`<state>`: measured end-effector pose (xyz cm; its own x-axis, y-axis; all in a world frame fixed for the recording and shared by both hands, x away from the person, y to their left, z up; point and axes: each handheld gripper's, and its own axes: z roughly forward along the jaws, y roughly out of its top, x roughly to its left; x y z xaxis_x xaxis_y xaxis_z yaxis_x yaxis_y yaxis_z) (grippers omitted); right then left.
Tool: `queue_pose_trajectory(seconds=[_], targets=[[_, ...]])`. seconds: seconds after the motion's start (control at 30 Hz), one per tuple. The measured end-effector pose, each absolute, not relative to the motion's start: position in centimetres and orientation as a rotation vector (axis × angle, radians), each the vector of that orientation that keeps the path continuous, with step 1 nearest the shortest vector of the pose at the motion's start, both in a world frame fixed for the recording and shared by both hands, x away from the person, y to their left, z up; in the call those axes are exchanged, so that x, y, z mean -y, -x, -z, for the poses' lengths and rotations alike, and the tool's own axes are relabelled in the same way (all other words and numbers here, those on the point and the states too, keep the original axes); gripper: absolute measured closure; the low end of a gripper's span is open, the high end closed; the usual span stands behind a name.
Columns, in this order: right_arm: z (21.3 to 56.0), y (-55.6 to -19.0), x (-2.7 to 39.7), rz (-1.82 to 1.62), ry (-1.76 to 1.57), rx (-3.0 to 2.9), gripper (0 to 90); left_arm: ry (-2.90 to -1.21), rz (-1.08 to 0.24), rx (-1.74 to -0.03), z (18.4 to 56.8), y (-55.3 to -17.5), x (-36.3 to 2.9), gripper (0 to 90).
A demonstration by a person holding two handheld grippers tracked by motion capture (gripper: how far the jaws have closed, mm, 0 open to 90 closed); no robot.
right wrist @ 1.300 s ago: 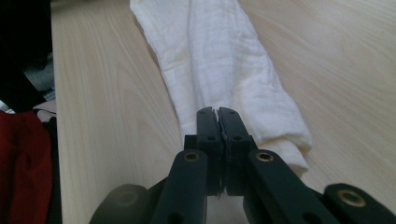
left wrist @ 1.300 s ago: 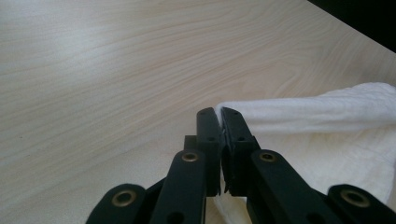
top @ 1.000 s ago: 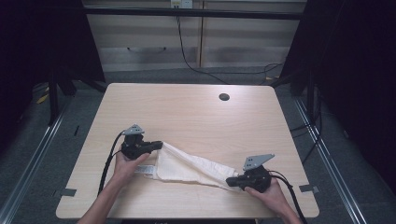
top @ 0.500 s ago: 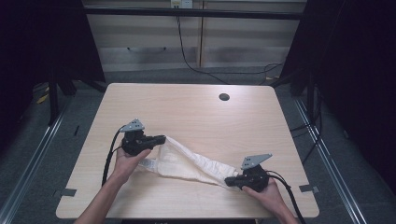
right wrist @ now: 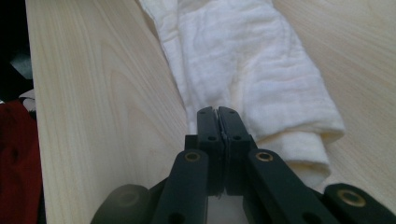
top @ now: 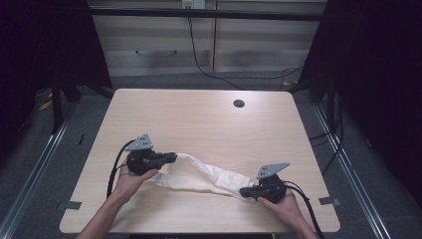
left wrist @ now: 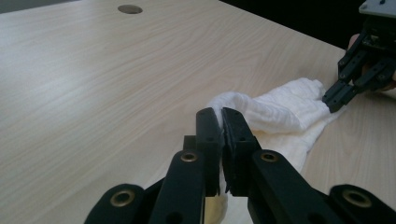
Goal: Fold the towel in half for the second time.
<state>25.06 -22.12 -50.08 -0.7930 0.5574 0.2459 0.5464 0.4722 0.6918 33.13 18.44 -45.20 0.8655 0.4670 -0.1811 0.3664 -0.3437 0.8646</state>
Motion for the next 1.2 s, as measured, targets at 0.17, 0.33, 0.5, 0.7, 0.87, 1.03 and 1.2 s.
queue_pose_trajectory(seconds=[0.17, 0.33, 0.5, 0.7, 0.87, 1.03, 1.2], targets=[[50.1, -25.0, 22.0, -1.25, -1.021, -2.677, 89.2, -1.999, -0.105, -0.585, 45.3, -32.0, -18.7, 86.5], [50.0, -25.0, 21.9, -1.233, -1.042, -2.667, 89.2, -2.028, -0.076, -0.566, 45.8, -30.8, -19.1, 86.4], [50.0, -25.0, 21.9, -1.233, -1.043, -2.666, 89.3, -2.081, -0.04, -0.559, 46.8, -30.0, -19.5, 86.4], [50.0, -24.9, 21.9, -1.233, -1.045, -2.665, 89.3, -2.13, -0.029, -0.572, 48.3, -29.9, -19.8, 86.4], [49.9, -24.9, 21.9, -1.218, -1.048, -2.657, 89.3, -2.16, -0.002, -0.551, 49.0, -29.2, -19.5, 86.4], [49.9, -25.1, 22.1, -1.196, -1.051, -2.642, 89.3, -2.164, 0.025, -0.558, 49.5, -28.6, -19.7, 86.5], [49.7, -25.1, 22.3, -1.14, -1.049, -2.612, 89.3, -2.185, 0.012, -0.536, 50.0, -28.2, -19.5, 86.6]])
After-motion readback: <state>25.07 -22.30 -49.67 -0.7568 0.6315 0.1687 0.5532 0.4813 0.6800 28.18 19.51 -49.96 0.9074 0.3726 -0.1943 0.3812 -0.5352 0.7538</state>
